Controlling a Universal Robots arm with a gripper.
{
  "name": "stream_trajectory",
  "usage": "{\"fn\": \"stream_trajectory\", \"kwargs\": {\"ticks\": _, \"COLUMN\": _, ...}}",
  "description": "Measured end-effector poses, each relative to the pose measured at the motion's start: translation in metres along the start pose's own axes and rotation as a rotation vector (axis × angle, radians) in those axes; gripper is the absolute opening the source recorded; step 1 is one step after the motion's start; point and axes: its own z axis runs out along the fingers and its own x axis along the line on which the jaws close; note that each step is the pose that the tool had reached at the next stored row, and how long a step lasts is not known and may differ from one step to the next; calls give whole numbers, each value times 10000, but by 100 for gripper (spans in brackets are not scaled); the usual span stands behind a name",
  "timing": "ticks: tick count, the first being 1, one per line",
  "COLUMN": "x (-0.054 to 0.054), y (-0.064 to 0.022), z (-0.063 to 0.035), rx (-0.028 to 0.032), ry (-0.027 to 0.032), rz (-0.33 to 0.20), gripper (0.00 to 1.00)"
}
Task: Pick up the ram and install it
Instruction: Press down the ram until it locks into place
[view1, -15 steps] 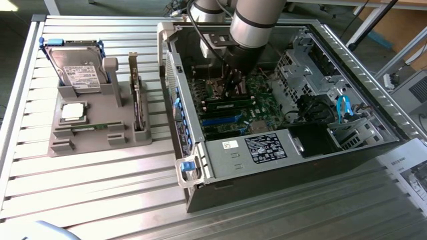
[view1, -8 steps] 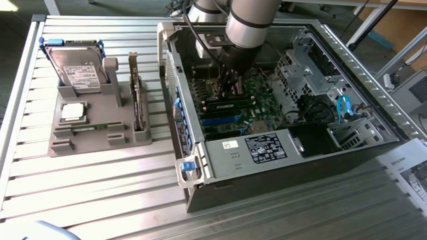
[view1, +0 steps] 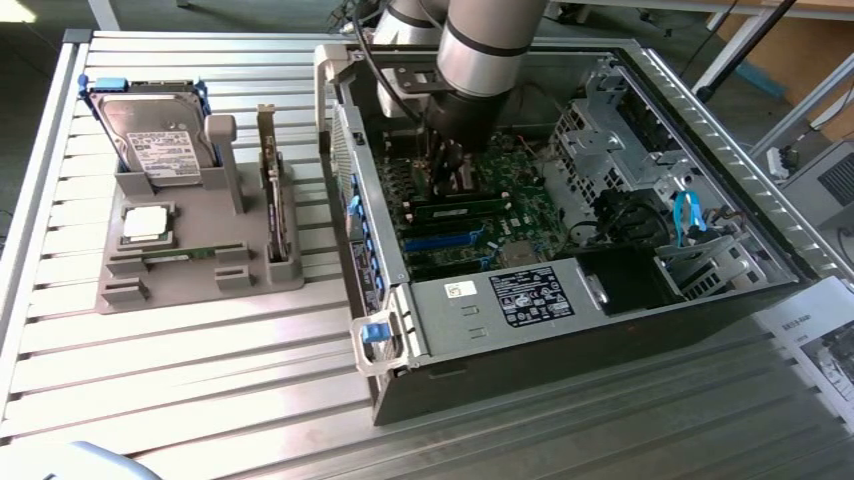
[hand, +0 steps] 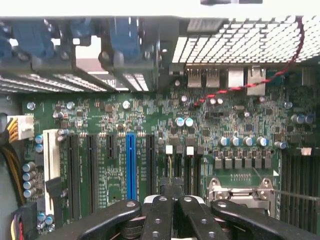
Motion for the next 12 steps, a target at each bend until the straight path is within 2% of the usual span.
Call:
{"fn": "stream_trajectory", "kwargs": {"ticks": 8, "x": 1, "y": 103, "z": 1, "rx": 0, "ry": 0, "rz": 0, "gripper": 10}}
{"fn": "stream_trajectory", "kwargs": {"ticks": 12, "x": 1, "y": 108, "z": 1, "rx": -1, "ry": 1, "rz": -1, "gripper": 10}}
